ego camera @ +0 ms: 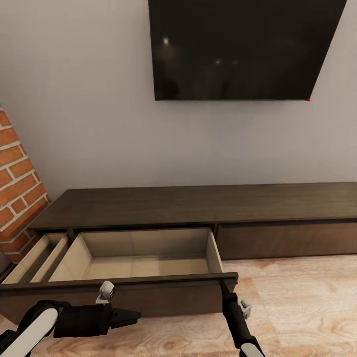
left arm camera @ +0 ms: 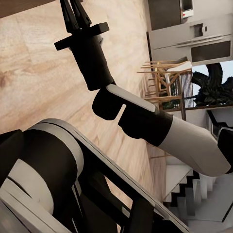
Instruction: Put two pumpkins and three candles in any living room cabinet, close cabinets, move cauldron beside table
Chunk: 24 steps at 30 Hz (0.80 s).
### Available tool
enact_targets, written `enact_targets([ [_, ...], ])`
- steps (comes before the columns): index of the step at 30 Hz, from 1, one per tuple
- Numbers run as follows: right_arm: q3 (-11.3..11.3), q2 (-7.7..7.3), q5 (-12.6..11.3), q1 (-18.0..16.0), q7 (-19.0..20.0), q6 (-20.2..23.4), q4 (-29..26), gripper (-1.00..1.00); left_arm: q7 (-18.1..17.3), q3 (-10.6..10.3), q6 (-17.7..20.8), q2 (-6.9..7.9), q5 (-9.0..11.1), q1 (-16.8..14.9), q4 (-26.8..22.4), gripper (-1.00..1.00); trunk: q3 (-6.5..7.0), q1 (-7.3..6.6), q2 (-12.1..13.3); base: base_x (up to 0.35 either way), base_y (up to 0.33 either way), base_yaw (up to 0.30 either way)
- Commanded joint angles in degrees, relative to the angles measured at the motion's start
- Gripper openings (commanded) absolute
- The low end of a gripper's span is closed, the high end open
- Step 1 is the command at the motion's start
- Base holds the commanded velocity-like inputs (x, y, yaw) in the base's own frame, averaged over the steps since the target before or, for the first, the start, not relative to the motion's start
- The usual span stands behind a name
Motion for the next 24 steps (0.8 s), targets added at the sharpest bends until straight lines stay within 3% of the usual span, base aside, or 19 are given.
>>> enact_targets([
  [1, 0.81, 0.09, 0.63, -0.08, 1.29, 0.02, -0.03, -1.0, -0.16, -0.1, 0.19, 0.03, 0.06, -0.08, 0.07, 1.0, -0.03, -0.02, -0.03, -0.006, 0.0, 0.0],
  [22, 0.81, 0.15, 0.63, -0.08, 1.29, 0.02, -0.03, -1.0, -0.16, -0.1, 0.19, 0.03, 0.06, -0.08, 0.12, 1.0, -0.03, -0.02, -0.03, -0.034, 0.0, 0.0],
  [23, 0.81, 0.16, 0.63, -0.08, 1.29, 0.02, -0.03, 1.0, -0.16, -0.1, 0.19, 0.03, 0.06, -0.08, 0.1, 1.0, -0.03, -0.02, -0.03, 0.0, 0.0, 0.0],
  [24, 0.81, 0.15, 0.63, -0.08, 1.29, 0.04, -0.03, 1.0, -0.16, -0.1, 0.19, 0.03, 0.06, -0.08, 0.11, 1.0, -0.03, -0.02, -0.03, 0.0, 0.0, 0.0],
])
